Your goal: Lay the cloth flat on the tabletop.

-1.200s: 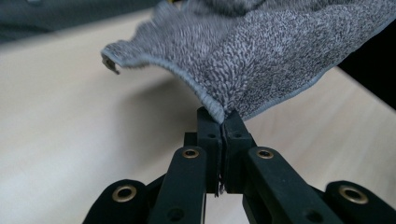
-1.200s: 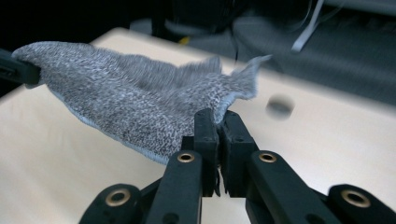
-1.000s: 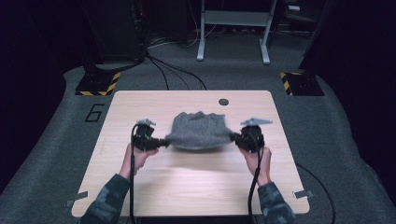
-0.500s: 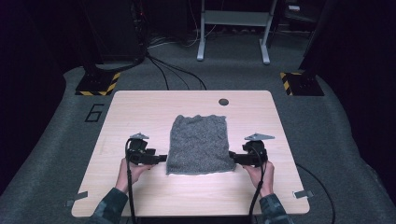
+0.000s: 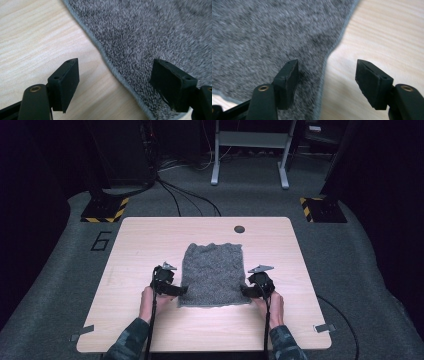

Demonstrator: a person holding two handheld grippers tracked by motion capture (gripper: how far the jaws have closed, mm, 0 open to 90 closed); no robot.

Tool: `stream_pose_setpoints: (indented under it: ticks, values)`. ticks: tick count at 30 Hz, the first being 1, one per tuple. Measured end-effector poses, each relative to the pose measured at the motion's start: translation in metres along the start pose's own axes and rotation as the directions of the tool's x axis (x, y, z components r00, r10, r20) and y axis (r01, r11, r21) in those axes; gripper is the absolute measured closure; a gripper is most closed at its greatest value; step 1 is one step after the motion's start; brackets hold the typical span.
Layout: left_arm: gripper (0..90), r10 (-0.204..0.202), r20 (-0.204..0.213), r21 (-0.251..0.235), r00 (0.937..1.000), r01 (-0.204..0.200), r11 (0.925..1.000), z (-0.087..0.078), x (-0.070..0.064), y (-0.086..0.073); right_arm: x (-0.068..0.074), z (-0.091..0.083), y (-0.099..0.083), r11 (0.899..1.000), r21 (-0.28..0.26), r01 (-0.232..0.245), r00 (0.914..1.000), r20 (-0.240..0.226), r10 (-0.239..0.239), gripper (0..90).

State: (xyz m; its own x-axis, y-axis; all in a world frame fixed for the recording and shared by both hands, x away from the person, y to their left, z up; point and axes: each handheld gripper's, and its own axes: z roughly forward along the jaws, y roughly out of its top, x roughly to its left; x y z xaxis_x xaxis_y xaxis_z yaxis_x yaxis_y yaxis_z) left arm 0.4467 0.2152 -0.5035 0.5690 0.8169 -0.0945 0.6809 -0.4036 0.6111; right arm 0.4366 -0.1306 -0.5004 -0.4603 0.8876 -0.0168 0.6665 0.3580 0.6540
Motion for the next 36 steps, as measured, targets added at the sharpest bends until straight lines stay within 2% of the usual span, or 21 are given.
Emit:
stream_pose_setpoints:
  ticks: [4,8,9,13,18,26,31,32,36]
  values:
    - [22.7,0.031,-0.027,0.02,0.9992,-0.031,0.9993,0.003,-0.003,-0.004,-0.003,0.0,-0.007,1.0,0.008,-0.003,1.0,0.01,0.003,34.5]
    - [22.4,0.039,-0.044,0.018,0.9983,-0.039,0.9991,0.003,-0.005,-0.007,-0.001,0.001,-0.014,1.0,0.017,-0.003,0.9999,0.015,0.003,32.6]
    - [22.4,0.049,-0.055,0.02,0.9973,-0.048,0.9986,0.002,-0.006,-0.009,-0.001,0.0,-0.018,1.0,0.01,-0.019,0.9998,0.008,0.019,31.5]
    - [22.1,0.069,-0.078,0.015,0.9945,-0.068,0.9975,0.002,-0.009,-0.012,-0.001,-0.001,-0.02,1.0,0.002,-0.016,0.9998,0.009,0.016,29.3]
    - [20.4,0.066,-0.082,0.011,0.9945,-0.065,0.9978,0.001,-0.01,-0.014,0.0,-0.002,-0.023,1.0,0.003,-0.013,0.9998,0.013,0.013,24.4]
    - [20.1,0.071,-0.097,-0.006,0.9927,-0.072,0.9974,-0.006,-0.014,-0.026,0.0,-0.005,-0.031,1.0,0.007,-0.004,1.0,-0.006,0.004,14.2]
    - [20.1,0.084,-0.092,-0.013,0.9922,-0.085,0.9963,-0.014,-0.019,-0.038,0.003,-0.009,-0.037,1.0,0.002,-0.001,0.9999,-0.012,0.001,12.7]
    - [20.1,0.082,-0.101,-0.018,0.9914,-0.085,0.9963,-0.016,-0.021,-0.042,0.004,-0.011,-0.039,1.0,0.0,0.002,0.9999,-0.014,-0.002,12.6]
    - [20.1,0.092,-0.092,-0.02,0.9915,-0.094,0.9953,-0.024,-0.026,-0.053,0.011,-0.021,-0.052,1.0,-0.001,-0.002,0.9996,-0.028,0.001,12.5]
